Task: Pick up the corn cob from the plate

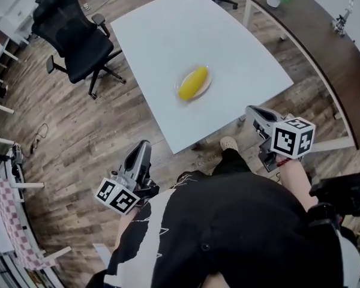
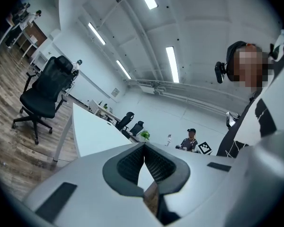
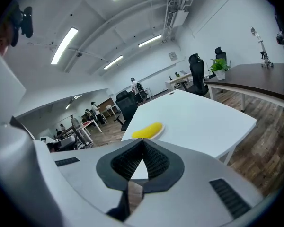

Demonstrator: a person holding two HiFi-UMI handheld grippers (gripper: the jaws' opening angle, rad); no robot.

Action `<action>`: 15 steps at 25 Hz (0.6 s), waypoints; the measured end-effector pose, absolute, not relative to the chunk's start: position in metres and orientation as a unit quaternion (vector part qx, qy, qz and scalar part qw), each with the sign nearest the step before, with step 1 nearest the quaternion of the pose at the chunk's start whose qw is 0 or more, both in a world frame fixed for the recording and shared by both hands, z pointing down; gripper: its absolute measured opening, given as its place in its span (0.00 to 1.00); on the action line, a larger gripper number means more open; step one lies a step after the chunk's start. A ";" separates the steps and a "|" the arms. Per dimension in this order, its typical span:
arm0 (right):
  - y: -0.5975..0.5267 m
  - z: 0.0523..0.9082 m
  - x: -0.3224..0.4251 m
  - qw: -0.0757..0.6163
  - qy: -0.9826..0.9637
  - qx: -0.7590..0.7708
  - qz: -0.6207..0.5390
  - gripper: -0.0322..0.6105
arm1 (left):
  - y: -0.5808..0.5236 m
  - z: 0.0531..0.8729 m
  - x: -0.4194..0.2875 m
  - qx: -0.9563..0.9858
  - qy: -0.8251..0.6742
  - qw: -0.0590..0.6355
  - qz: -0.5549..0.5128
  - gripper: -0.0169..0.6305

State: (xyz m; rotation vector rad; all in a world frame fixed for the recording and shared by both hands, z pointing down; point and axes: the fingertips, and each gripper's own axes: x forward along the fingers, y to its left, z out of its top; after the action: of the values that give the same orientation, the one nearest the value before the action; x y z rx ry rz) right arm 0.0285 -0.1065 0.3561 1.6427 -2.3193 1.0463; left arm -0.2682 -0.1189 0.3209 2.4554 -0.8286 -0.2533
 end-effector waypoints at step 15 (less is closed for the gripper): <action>-0.245 0.408 0.080 0.120 -0.801 0.443 0.385 0.07 | -0.204 0.365 -0.160 0.886 -0.382 0.264 -0.005 0.05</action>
State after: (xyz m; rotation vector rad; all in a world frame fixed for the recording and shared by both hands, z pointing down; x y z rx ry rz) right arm 0.0805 -0.2452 0.4076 1.2936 -2.3393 1.1259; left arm -0.1605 -0.2037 0.3649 2.3935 -1.0318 -0.0146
